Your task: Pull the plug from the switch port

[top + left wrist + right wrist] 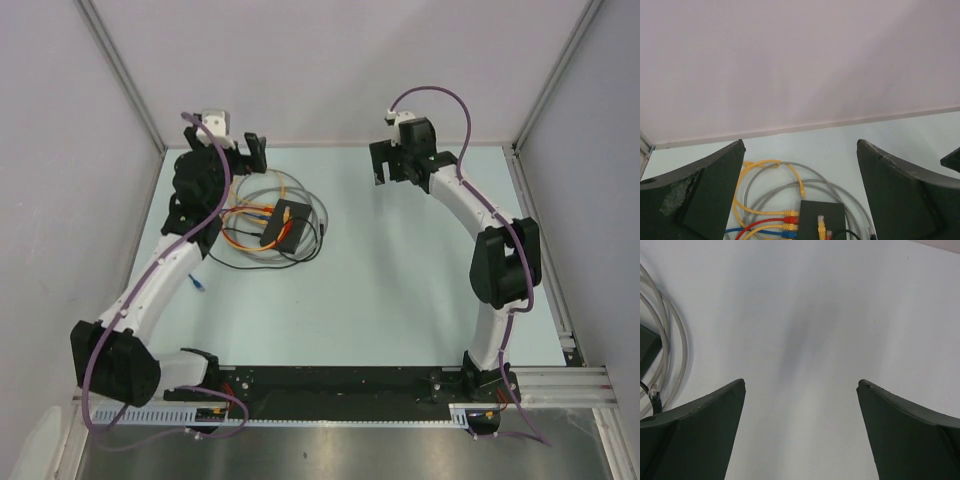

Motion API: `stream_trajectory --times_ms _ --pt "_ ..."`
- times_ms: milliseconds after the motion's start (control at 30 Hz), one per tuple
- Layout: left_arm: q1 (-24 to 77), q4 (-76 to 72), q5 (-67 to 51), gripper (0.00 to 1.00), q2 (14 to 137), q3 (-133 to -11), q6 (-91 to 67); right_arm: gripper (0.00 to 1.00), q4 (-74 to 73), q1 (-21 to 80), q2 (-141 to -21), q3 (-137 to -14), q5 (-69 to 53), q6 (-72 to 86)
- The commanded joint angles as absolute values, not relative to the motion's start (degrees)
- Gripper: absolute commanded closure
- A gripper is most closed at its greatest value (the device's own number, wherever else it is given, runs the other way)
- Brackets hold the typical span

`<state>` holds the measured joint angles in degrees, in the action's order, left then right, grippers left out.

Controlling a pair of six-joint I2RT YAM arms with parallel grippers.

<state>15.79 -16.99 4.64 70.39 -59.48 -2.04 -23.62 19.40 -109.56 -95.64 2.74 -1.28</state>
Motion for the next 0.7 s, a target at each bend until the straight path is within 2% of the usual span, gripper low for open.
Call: stream_trajectory --times_ms 0,100,233,300,467,567,633,667 --pt "15.9 -4.9 3.4 0.00 75.0 -69.6 -0.2 0.00 -23.4 19.7 -110.3 -100.3 3.8 -1.3" --pt "15.8 -1.0 4.3 0.01 77.7 -74.1 4.1 0.00 -23.9 19.8 -110.0 -101.2 1.7 -4.9" --pt "12.2 16.1 -10.3 0.00 81.9 -85.0 0.9 0.00 -24.0 20.0 -109.0 -100.3 1.4 -8.7" --pt "10.7 21.3 -11.8 0.00 84.1 -87.1 -2.5 0.00 -24.6 20.0 -109.0 -100.6 1.0 -9.0" --pt "9.6 21.5 -13.1 0.00 81.8 -78.4 -8.6 0.02 -25.7 20.1 -109.6 -102.0 -4.2 -10.2" --pt "9.3 21.0 -13.3 0.01 83.4 -76.7 -8.4 0.08 -27.9 20.2 -111.4 -105.0 -8.6 -9.8" --pt "9.2 20.9 -13.1 0.03 86.4 -78.0 -6.8 0.17 -28.4 20.2 -111.8 -105.6 -10.7 -9.1" --pt "9.2 21.7 -13.8 0.09 88.0 -79.3 -6.2 0.21 -28.3 20.4 -112.1 -105.6 -13.0 -9.0"
